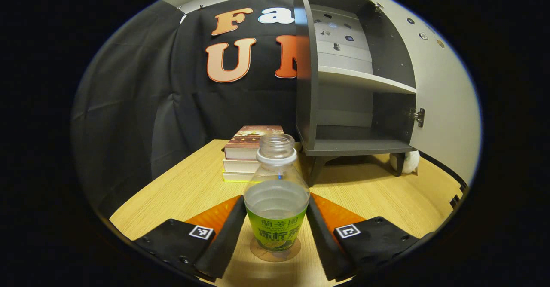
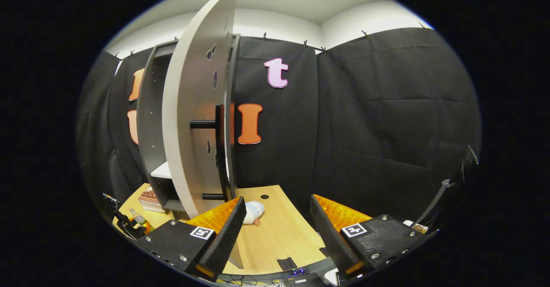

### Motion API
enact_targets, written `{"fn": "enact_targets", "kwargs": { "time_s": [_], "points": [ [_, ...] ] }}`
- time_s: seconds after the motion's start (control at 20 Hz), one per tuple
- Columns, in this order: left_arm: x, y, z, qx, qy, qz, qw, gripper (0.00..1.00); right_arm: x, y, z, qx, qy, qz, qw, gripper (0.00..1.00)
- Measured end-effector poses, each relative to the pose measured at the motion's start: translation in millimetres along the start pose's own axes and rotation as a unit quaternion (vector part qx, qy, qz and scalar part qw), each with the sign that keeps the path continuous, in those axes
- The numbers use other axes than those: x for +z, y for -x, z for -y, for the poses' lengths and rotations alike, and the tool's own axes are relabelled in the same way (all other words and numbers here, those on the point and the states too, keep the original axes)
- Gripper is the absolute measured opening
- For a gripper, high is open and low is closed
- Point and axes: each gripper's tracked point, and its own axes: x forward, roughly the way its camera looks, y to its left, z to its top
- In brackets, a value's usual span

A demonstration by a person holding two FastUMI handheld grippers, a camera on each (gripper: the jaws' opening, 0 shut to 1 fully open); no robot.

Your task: Open the cabinet door with the right hand, grasp the bottle in the cabinet with the left hand and place it on the coaster, then close the cabinet door with the right hand.

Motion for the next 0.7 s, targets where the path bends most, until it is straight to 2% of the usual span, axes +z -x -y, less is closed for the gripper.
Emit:
{"fn": "enact_targets", "kwargs": {
  "time_s": [0.1,0.15,0.2,0.3,0.35,0.4,0.7],
  "points": [
    [2,4,-2,0.003,0.002,-0.002,1.0,0.94,-1,0,-2,-0.001,0.01,0.001,1.0,0.92],
    [5,7,-2,0.003,0.005,-0.001,1.0,0.96,0,-1,-2,-0.003,0.014,0.0,1.0,0.87],
    [6,10,-2,0.001,0.009,0.0,1.0,0.96,-1,0,-2,-0.003,0.016,-0.001,1.0,0.92],
    [9,17,-4,-0.001,0.017,-0.001,1.0,0.96,-1,0,-4,-0.003,0.018,-0.001,1.0,0.92],
    [11,22,-6,0.0,0.021,-0.001,1.0,0.96,-1,0,-5,-0.003,0.021,-0.001,1.0,0.97],
    [13,27,-8,-0.002,0.025,0.0,1.0,0.96,-1,1,-7,-0.001,0.024,-0.001,1.0,0.92],
    [45,70,-26,-0.011,0.031,0.018,0.999,0.96,-4,2,-13,0.001,0.02,-0.002,1.0,0.89]
  ]
}}
